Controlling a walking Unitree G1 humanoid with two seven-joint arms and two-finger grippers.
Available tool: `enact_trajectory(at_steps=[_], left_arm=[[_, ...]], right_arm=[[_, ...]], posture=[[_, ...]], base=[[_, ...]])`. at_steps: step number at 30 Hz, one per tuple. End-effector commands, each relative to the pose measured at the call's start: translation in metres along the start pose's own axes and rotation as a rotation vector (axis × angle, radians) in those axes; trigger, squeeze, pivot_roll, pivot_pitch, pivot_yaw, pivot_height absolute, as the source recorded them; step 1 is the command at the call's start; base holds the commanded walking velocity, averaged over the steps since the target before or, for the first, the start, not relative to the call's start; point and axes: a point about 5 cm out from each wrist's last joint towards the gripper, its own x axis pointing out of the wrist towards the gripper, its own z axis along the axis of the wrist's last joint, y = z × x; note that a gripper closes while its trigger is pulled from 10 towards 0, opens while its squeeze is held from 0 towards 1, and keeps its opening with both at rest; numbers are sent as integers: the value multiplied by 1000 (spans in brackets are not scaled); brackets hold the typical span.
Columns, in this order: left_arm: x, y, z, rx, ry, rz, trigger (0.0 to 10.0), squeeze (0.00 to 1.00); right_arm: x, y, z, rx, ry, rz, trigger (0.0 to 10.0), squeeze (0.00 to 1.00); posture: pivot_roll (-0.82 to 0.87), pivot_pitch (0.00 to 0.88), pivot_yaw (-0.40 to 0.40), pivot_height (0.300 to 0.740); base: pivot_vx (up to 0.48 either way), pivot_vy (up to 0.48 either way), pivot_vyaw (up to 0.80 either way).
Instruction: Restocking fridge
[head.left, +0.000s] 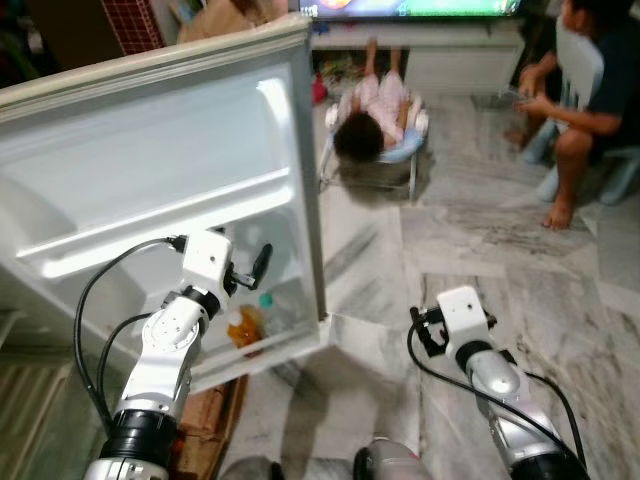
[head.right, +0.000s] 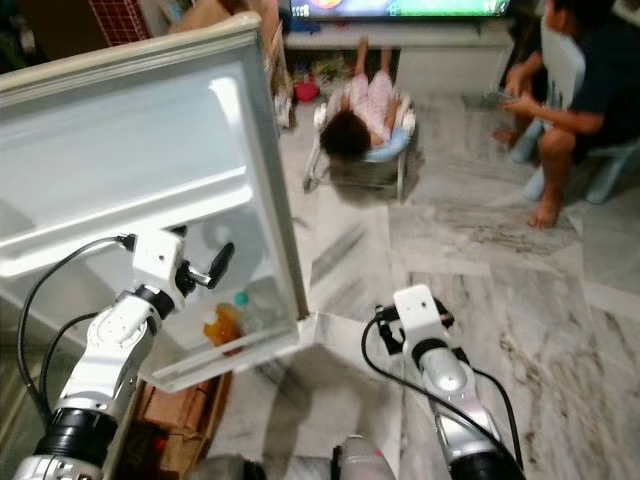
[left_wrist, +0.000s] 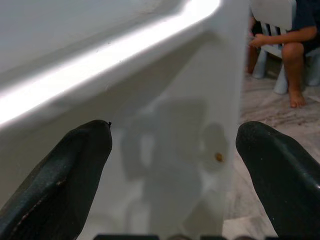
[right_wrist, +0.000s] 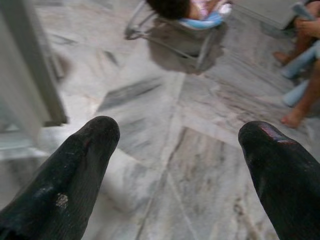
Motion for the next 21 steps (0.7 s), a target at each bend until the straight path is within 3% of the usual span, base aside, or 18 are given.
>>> enact_trajectory(at_steps=[1, 8, 12, 21], left_arm=[[-20, 8, -8, -11, 45, 44, 10000, 0], [-47, 5, 3, -11, 46, 87, 10000, 0], [-50, 5, 1, -19, 53, 103, 10000, 0], [-50, 8, 1, -35, 70, 137, 10000, 0]], right_arm=[[0, 5, -1, -3, 2, 21, 10000, 0], [4, 7, 7, -5, -21, 39, 10000, 0], [6, 8, 12, -4, -39, 43, 10000, 0], [4, 22, 58, 83, -242, 50, 10000, 0]], posture=[[-8, 137, 26, 740], [40, 172, 21, 740], [24, 172, 15, 740], [7, 158, 18, 740]], base=[[0, 0, 0], [0, 0, -196], [0, -61, -800], [0, -305, -800]])
